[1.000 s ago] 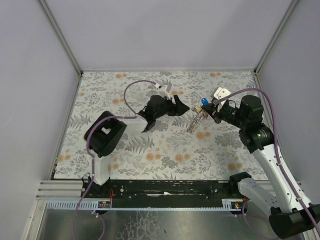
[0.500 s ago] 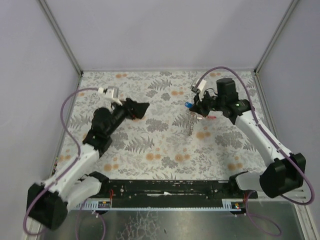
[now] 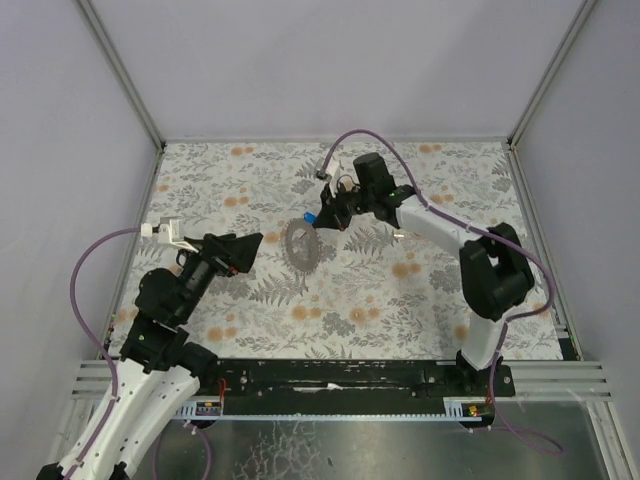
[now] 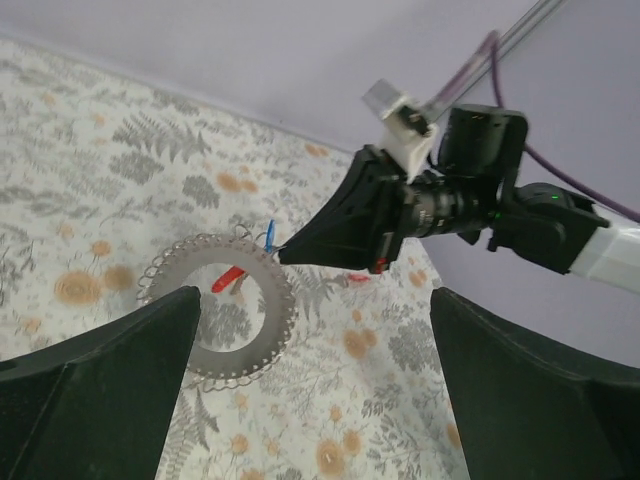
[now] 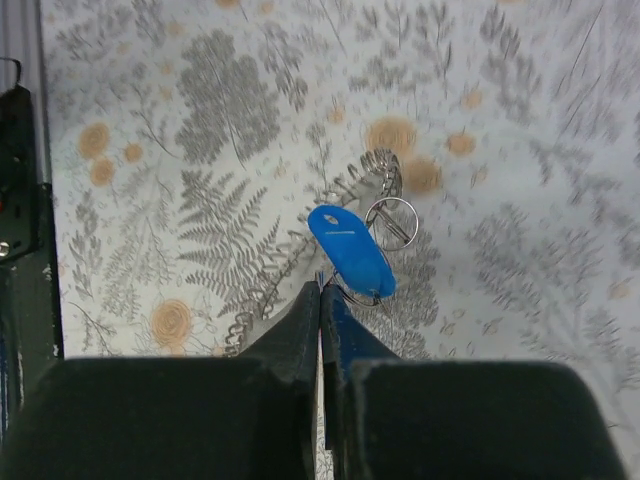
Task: Remove the keys from the keyring
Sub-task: Place the keyring at the center of the board.
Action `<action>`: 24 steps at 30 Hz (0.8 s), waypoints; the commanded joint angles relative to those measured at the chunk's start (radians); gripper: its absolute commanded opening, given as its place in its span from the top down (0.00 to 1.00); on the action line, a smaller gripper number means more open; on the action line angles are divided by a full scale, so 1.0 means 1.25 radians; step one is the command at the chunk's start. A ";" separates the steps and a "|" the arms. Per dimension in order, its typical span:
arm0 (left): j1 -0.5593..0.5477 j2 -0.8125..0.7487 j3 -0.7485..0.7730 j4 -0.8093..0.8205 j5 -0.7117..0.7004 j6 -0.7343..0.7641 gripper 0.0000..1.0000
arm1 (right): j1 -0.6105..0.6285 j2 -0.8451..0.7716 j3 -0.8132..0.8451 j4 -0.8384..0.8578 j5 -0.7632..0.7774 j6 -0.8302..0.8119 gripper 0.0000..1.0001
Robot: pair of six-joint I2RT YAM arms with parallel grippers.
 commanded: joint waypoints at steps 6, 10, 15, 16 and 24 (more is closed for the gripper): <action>0.005 0.005 0.002 -0.069 0.026 -0.040 0.03 | -0.080 0.083 -0.123 0.049 0.014 -0.027 1.00; 0.006 0.019 -0.020 -0.032 0.027 -0.051 0.03 | -0.091 0.076 -0.156 -0.025 0.057 -0.132 1.00; 0.005 0.052 0.020 -0.035 0.035 -0.039 0.03 | -0.090 0.019 -0.132 -0.096 0.052 -0.151 0.76; 0.004 0.058 0.044 -0.049 0.030 -0.025 0.03 | -0.089 0.002 -0.104 -0.144 0.043 -0.156 0.59; 0.005 0.204 0.392 -0.270 -0.031 0.106 0.00 | -0.123 -0.284 -0.031 -0.288 0.275 -0.164 0.01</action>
